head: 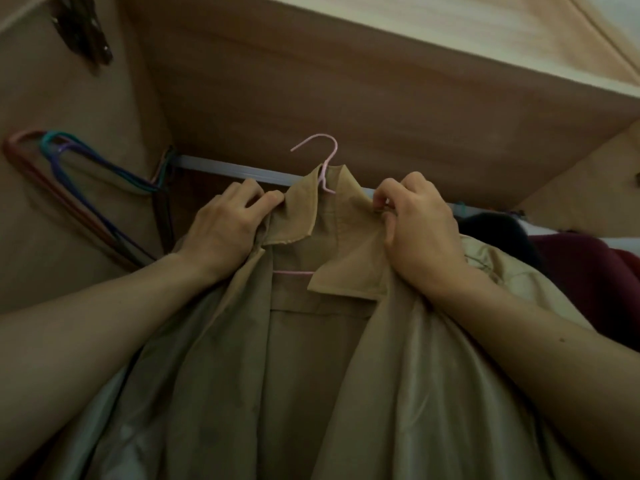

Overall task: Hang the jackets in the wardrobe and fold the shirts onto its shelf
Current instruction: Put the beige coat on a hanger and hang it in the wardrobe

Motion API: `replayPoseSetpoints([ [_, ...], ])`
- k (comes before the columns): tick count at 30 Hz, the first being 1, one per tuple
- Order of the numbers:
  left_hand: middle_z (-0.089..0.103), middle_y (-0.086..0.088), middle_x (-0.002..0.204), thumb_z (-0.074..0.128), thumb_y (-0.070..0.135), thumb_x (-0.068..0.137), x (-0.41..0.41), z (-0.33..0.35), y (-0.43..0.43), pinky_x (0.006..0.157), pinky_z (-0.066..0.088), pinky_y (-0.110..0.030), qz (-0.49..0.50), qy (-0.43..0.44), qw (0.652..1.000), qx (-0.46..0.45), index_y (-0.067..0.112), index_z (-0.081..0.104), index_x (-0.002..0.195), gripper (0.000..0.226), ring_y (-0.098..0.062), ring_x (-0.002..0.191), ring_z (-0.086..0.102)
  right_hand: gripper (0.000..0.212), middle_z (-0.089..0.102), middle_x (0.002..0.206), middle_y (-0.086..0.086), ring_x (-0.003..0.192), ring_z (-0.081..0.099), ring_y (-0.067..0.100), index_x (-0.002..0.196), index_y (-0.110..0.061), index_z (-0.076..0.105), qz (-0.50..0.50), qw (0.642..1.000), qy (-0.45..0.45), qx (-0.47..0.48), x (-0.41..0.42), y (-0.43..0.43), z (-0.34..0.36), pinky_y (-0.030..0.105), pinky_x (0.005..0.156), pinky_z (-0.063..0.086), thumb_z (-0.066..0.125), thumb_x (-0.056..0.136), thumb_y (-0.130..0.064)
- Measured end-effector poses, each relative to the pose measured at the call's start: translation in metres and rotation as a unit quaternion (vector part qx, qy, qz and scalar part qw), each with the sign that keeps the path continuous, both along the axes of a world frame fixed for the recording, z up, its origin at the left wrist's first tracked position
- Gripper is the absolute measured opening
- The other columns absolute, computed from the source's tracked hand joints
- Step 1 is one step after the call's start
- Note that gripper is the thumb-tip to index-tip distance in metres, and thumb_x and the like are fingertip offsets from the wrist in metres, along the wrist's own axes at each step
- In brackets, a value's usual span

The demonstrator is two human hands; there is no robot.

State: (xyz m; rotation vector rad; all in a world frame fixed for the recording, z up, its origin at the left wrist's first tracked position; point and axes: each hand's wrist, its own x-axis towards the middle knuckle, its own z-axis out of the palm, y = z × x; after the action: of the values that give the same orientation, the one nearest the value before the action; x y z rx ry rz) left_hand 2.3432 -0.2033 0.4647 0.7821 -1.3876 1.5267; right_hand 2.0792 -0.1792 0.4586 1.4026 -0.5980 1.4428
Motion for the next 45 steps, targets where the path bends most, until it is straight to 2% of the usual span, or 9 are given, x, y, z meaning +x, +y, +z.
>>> replayPoseSetpoints([
  [17,0.043,-0.001,0.114,0.061,0.034,0.092,-0.026,0.083,-0.11,0.069,0.039,-0.03,-0.088,-0.017,0.991,0.097,0.028,0.039,0.134,0.048,-0.011,0.096,0.042,0.009,0.044,0.098,0.004,0.088,0.046,0.024,0.092,-0.017,0.054,-0.109,0.99,-0.024,0.086,-0.002,-0.045,0.062,0.037,0.069,0.04,0.049,0.093,-0.009],
  [20,0.046,-0.003,0.112,0.064,0.034,0.09,-0.036,0.094,-0.135,0.069,0.041,-0.034,-0.094,-0.034,0.989,0.106,0.028,0.04,0.129,0.046,-0.017,0.095,0.046,0.009,0.042,0.097,0.003,0.087,0.042,0.023,0.09,-0.017,0.053,-0.128,0.988,-0.013,0.087,-0.007,-0.058,0.066,0.036,0.068,0.038,0.049,0.092,-0.009],
  [24,0.05,-0.008,0.112,0.058,0.027,0.094,-0.053,0.092,-0.165,0.078,0.048,-0.043,-0.157,0.024,0.981,0.114,0.023,0.046,0.124,0.033,-0.027,0.097,0.051,0.009,0.045,0.1,0.005,0.089,0.043,0.022,0.089,-0.016,0.053,-0.136,0.987,-0.014,0.078,-0.004,-0.074,0.063,0.04,0.071,0.045,0.049,0.093,-0.008],
  [28,0.052,-0.011,0.116,0.061,0.025,0.091,-0.068,0.087,-0.187,0.082,0.05,-0.044,-0.172,0.032,0.973,0.152,0.021,0.047,0.13,0.041,-0.033,0.101,0.055,0.014,0.047,0.1,0.005,0.091,0.049,0.023,0.086,-0.02,0.049,-0.162,0.983,-0.023,0.087,0.0,-0.083,0.062,0.041,0.074,0.051,0.056,0.093,-0.009],
  [32,0.054,-0.001,0.11,0.048,0.026,0.1,-0.093,0.066,-0.204,0.082,0.049,-0.037,-0.248,0.041,0.946,0.206,0.024,0.054,0.118,0.018,-0.019,0.095,0.054,0.006,0.048,0.1,0.004,0.087,0.049,0.021,0.091,-0.018,0.054,-0.19,0.977,-0.024,0.098,-0.009,-0.088,0.053,0.037,0.071,0.05,0.057,0.093,-0.013],
  [35,0.056,-0.001,0.09,0.04,0.021,0.105,-0.119,0.057,-0.216,0.075,0.047,-0.025,-0.375,0.156,0.884,0.232,0.017,0.056,0.088,0.024,-0.024,0.092,0.054,0.008,0.05,0.103,0.005,0.093,0.051,0.024,0.102,-0.017,0.056,-0.223,0.972,-0.018,0.071,-0.021,-0.087,0.044,0.042,0.072,0.053,0.056,0.093,-0.016],
  [38,0.061,-0.011,0.111,0.045,0.015,0.103,-0.128,0.048,-0.229,0.091,0.05,-0.034,-0.416,0.157,0.866,0.228,0.009,0.059,0.113,0.018,-0.026,0.105,0.058,0.019,0.051,0.109,0.007,0.099,0.049,0.025,0.112,-0.018,0.054,-0.269,0.961,-0.012,0.064,-0.029,-0.081,0.038,0.039,0.079,0.046,0.056,0.094,-0.023],
  [41,0.059,0.013,0.116,0.05,0.025,0.101,-0.129,0.021,-0.228,0.094,0.048,-0.025,-0.474,0.098,0.851,0.206,0.032,0.051,0.125,0.025,0.0,0.106,0.056,0.04,0.047,0.127,0.008,0.118,0.042,0.027,0.13,-0.022,0.047,-0.332,0.942,0.003,0.055,-0.033,-0.078,0.022,0.041,0.096,0.035,0.05,0.094,-0.04],
  [45,0.036,0.008,0.155,0.027,0.055,0.099,-0.13,-0.009,-0.219,0.119,0.026,-0.037,-0.483,0.141,0.829,0.246,0.04,0.026,0.151,0.054,-0.011,0.141,0.035,0.075,0.004,0.162,0.008,0.149,-0.002,0.031,0.153,-0.025,0.01,-0.37,0.914,0.034,0.165,-0.032,-0.08,-0.015,0.051,0.119,0.001,0.028,0.092,-0.066],
])
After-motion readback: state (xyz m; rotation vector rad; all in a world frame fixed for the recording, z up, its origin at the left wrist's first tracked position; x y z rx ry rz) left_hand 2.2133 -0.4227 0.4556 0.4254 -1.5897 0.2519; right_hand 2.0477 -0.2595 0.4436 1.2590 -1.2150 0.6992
